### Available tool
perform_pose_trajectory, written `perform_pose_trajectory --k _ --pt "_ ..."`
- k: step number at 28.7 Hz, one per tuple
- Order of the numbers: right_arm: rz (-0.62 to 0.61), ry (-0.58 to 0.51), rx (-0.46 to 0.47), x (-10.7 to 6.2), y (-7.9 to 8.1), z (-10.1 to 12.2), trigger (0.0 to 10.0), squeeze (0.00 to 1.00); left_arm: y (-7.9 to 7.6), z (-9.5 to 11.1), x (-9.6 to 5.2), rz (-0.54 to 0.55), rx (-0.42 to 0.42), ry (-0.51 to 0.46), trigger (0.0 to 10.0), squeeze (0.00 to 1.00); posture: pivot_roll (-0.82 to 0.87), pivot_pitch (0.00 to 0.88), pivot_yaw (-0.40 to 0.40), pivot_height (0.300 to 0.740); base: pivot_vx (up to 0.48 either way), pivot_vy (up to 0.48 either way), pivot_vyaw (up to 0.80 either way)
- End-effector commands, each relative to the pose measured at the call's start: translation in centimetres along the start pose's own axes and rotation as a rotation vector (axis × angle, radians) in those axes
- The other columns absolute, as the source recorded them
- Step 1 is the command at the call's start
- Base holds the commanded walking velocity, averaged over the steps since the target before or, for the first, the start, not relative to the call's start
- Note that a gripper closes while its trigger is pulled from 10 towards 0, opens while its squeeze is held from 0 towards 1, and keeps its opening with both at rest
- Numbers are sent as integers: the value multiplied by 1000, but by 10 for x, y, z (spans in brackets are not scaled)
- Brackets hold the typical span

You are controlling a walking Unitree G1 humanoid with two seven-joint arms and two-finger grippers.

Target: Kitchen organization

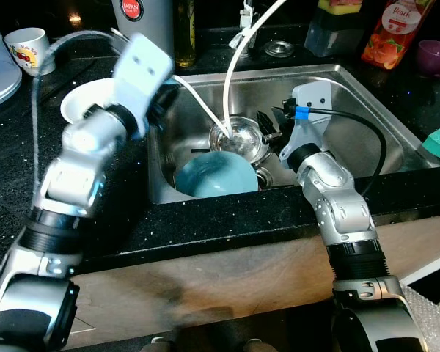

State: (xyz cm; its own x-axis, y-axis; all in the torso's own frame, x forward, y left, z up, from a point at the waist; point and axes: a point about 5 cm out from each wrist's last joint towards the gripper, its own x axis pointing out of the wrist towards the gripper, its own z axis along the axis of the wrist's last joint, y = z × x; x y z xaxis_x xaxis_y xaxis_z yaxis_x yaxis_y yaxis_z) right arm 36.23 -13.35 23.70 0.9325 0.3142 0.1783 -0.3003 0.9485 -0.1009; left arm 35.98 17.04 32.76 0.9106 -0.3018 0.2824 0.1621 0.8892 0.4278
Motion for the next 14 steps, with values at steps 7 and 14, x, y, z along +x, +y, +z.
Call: perform_pose_trajectory --k 7,14 --pt "43 -5 12 1 9 2 10000 0 40 -44 7 187 31 283 10000 1000 29 92 -32 740 0 0 0" --pt "62 -3 14 0 12 3 10000 0 46 -66 16 223 -80 440 10000 271 27 108 -32 740 0 0 0"
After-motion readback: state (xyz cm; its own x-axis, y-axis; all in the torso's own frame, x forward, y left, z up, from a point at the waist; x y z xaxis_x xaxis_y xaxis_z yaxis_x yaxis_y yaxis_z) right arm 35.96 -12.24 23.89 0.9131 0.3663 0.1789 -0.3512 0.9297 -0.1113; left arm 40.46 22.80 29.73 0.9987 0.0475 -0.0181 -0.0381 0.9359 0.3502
